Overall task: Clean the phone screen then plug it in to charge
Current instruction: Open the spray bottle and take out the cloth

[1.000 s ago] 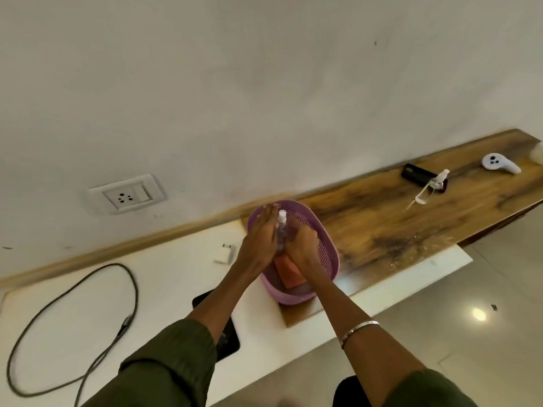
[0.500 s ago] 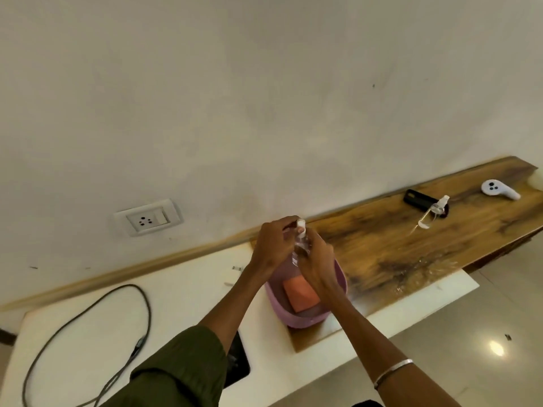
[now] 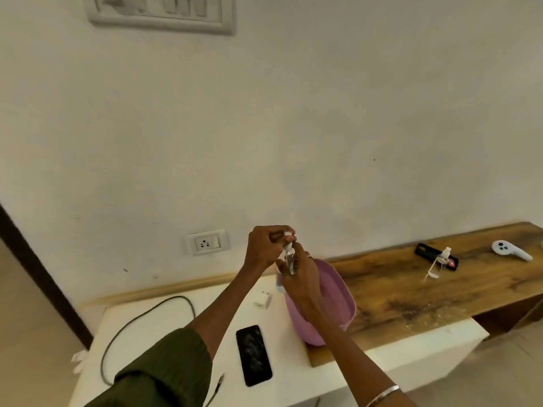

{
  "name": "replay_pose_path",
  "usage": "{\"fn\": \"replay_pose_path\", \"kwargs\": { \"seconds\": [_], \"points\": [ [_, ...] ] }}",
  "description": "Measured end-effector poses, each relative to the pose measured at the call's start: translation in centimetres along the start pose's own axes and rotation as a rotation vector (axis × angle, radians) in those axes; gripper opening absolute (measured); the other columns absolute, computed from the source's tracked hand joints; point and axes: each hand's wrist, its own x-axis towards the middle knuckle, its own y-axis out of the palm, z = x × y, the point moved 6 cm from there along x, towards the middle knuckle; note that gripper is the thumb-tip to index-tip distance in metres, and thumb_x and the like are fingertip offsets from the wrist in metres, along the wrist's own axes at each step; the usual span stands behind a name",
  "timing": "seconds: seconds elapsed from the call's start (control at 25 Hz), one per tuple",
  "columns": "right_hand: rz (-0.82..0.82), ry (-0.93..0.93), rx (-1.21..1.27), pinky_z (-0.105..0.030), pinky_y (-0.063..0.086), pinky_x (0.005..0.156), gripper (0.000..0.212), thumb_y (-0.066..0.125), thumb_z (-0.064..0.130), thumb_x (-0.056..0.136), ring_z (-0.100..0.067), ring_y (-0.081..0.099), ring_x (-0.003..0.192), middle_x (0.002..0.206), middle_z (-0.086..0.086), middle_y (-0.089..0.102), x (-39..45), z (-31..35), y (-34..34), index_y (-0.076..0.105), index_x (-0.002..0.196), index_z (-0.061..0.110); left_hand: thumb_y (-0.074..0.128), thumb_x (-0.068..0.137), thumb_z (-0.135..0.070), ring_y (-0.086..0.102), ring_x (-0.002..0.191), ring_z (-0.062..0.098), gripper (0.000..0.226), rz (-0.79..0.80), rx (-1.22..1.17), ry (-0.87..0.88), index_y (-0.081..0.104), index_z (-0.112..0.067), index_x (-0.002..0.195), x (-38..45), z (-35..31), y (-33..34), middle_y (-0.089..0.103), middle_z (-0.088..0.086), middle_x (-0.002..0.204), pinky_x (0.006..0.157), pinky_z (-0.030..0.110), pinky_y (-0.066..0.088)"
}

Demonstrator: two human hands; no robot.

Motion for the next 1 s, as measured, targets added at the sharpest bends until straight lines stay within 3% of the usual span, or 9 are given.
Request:
{"fn": "replay_pose_path", "kwargs": {
  "seconds": [0.12, 0.24, 0.32, 0.4, 0.52, 0.6, 0.68, 0.8, 1.0],
  "points": [
    [-0.014, -0.011, 0.021, -0.020, 0.037, 0.059, 0.040, 0.069, 0.028, 0.084, -0.014, 0.055, 0.079, 0.088, 0.000, 0.063, -2.2, 2.6, 1.9, 0.051, 0.119, 0.023, 0.086, 0.069, -0.016, 0.074, 0.073, 0.008, 0.019, -0.179, 0.040, -0.021, 0.080, -0.013, 0.086, -2.6, -1.0, -3.9, 0.078, 0.002, 0.083, 0.079, 0.032, 0.062],
    [0.022, 0.014, 0.031, -0.024, 0.037, 0.062, 0.050, 0.067, 0.033, 0.084, -0.014, 0.056, 0.083, 0.094, 0.001, 0.061, -3.6, 4.3, 2.9, 0.046, 0.129, 0.029, 0.089, 0.064, -0.020, 0.074, 0.069, 0.012, 0.024, -0.271, 0.113, -0.025, 0.079, -0.010, 0.083, -4.9, -1.8, -6.4, 0.078, 0.003, 0.078, 0.074, 0.032, 0.062],
    [0.068, 0.007, 0.048, -0.031, 0.048, 0.071, 0.050, 0.067, 0.032, 0.084, -0.017, 0.061, 0.086, 0.100, -0.003, 0.064, -4.2, 4.9, 3.4, 0.048, 0.130, 0.026, 0.082, 0.074, -0.014, 0.075, 0.079, 0.015, 0.015, -0.188, 0.077, -0.031, 0.078, -0.008, 0.087, -5.5, -1.8, -7.3, 0.078, 0.006, 0.084, 0.083, 0.039, 0.060],
    [0.105, -0.015, 0.073, -0.038, 0.053, 0.077, 0.045, 0.067, 0.029, 0.085, -0.022, 0.065, 0.090, 0.104, -0.007, 0.066, -4.7, 5.4, 3.4, 0.052, 0.127, 0.021, 0.066, 0.090, -0.009, 0.071, 0.099, 0.018, 0.016, -0.009, 0.028, -0.021, 0.075, -0.007, 0.104, -5.7, -2.2, -7.8, 0.076, 0.009, 0.101, 0.097, 0.041, 0.054],
    [0.158, -0.036, 0.134, -0.026, 0.050, 0.072, 0.042, 0.066, 0.025, 0.086, -0.022, 0.065, 0.092, 0.107, -0.007, 0.066, -5.2, 6.3, 3.6, 0.052, 0.126, 0.019, 0.048, 0.101, -0.009, 0.065, 0.115, 0.020, 0.030, 0.239, 0.014, -0.035, 0.062, -0.006, 0.127, -6.6, -2.6, -7.7, 0.071, 0.011, 0.118, 0.104, 0.035, 0.048],
    [0.171, -0.037, 0.169, -0.020, 0.046, 0.070, 0.043, 0.064, 0.024, 0.088, -0.020, 0.064, 0.093, 0.108, -0.006, 0.066, -5.5, 6.9, 3.7, 0.050, 0.129, 0.022, 0.045, 0.102, -0.009, 0.066, 0.112, 0.022, 0.030, 0.258, 0.003, -0.033, 0.059, -0.005, 0.128, -7.0, -2.6, -7.8, 0.071, 0.014, 0.115, 0.101, 0.035, 0.050],
    [0.170, -0.048, 0.188, -0.025, 0.050, 0.076, 0.043, 0.064, 0.024, 0.088, -0.019, 0.064, 0.094, 0.107, -0.004, 0.066, -5.8, 7.4, 3.8, 0.051, 0.129, 0.023, 0.048, 0.100, -0.007, 0.070, 0.103, 0.024, 0.023, 0.183, -0.022, -0.034, 0.066, -0.002, 0.114, -7.1, -2.6, -8.2, 0.074, 0.017, 0.104, 0.097, 0.037, 0.053],
    [0.148, -0.051, 0.151, -0.033, 0.054, 0.078, 0.042, 0.065, 0.028, 0.086, -0.018, 0.063, 0.090, 0.103, -0.002, 0.065, -6.2, 7.7, 3.9, 0.052, 0.127, 0.024, 0.060, 0.091, -0.005, 0.073, 0.087, 0.017, 0.014, -0.069, 0.052, -0.027, 0.074, -0.007, 0.091, -7.4, -2.2, -9.1, 0.077, 0.008, 0.088, 0.090, 0.034, 0.057],
    [0.073, -0.100, 0.077, -0.013, 0.038, 0.059, 0.032, 0.070, 0.021, 0.080, -0.015, 0.062, 0.079, 0.088, 0.004, 0.062, -6.4, 8.2, 4.2, 0.058, 0.109, 0.023, 0.069, 0.083, -0.007, 0.070, 0.072, 0.004, 0.012, -0.351, 0.101, -0.009, 0.076, -0.014, 0.077, -8.7, -1.7, -9.4, 0.075, -0.003, 0.074, 0.075, 0.019, 0.054]
  ]
}}
